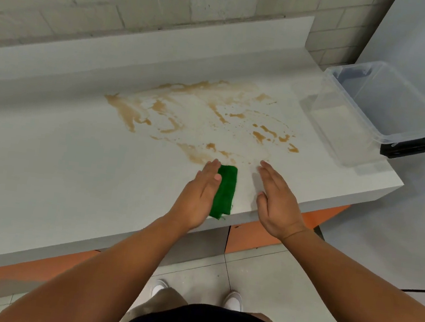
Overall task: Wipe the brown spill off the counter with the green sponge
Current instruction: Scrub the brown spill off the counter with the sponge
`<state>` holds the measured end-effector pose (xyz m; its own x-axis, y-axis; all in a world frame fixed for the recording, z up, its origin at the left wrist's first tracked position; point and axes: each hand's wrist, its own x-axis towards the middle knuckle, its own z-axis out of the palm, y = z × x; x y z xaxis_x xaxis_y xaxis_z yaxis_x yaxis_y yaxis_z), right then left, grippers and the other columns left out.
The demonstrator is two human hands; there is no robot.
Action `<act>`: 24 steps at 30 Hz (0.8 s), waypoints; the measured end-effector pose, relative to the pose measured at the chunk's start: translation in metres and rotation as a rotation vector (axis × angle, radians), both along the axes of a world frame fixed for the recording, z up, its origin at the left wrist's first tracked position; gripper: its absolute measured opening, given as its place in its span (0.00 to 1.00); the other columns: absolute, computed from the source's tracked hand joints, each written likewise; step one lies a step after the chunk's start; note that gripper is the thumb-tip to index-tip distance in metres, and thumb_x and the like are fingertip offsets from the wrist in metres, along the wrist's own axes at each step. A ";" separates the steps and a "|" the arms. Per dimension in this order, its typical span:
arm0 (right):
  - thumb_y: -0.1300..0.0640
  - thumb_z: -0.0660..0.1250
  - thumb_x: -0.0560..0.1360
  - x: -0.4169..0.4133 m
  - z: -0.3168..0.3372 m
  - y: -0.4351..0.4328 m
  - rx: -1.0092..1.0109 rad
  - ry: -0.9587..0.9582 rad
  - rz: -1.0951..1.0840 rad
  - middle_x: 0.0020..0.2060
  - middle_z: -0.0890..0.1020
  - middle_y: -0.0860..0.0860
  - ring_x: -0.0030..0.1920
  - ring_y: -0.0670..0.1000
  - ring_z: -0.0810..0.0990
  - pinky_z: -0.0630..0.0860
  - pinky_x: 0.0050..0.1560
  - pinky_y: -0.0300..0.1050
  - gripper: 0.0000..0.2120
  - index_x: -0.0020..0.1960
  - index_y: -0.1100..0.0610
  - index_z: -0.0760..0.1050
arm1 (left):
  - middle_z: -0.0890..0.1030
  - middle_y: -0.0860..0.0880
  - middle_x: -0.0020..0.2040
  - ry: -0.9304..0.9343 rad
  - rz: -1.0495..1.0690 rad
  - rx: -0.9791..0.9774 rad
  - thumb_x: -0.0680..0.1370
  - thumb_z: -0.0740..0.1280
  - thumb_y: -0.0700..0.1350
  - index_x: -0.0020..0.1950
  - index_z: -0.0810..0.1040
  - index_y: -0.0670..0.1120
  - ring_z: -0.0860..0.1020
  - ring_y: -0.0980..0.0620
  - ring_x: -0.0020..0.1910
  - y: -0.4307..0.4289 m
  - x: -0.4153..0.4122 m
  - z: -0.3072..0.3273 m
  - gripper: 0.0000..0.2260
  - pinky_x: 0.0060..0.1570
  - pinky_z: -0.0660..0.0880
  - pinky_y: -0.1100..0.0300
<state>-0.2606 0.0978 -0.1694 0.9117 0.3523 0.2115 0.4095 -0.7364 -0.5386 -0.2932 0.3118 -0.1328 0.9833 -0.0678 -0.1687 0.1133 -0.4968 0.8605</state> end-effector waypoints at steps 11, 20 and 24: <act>0.51 0.48 0.81 -0.028 0.014 0.127 -0.417 0.117 -0.072 0.77 0.56 0.61 0.77 0.62 0.53 0.48 0.78 0.54 0.29 0.77 0.65 0.52 | 0.68 0.47 0.76 -0.261 -0.053 0.530 0.82 0.59 0.44 0.75 0.69 0.44 0.61 0.49 0.77 0.157 0.031 -0.019 0.21 0.76 0.57 0.53; 0.48 0.46 0.82 -0.005 0.027 0.107 -0.618 0.264 -0.098 0.79 0.42 0.56 0.78 0.54 0.39 0.43 0.78 0.49 0.31 0.79 0.62 0.40 | 0.69 0.48 0.75 -0.302 -0.125 0.623 0.82 0.61 0.44 0.73 0.71 0.45 0.63 0.49 0.76 0.239 0.026 -0.017 0.19 0.74 0.56 0.57; 0.47 0.48 0.81 0.015 0.024 0.126 -0.578 0.317 -0.153 0.79 0.42 0.57 0.78 0.55 0.38 0.42 0.78 0.52 0.33 0.79 0.62 0.40 | 0.68 0.49 0.76 -0.294 -0.101 0.617 0.82 0.59 0.46 0.74 0.71 0.46 0.62 0.50 0.77 0.267 0.033 -0.018 0.19 0.74 0.55 0.58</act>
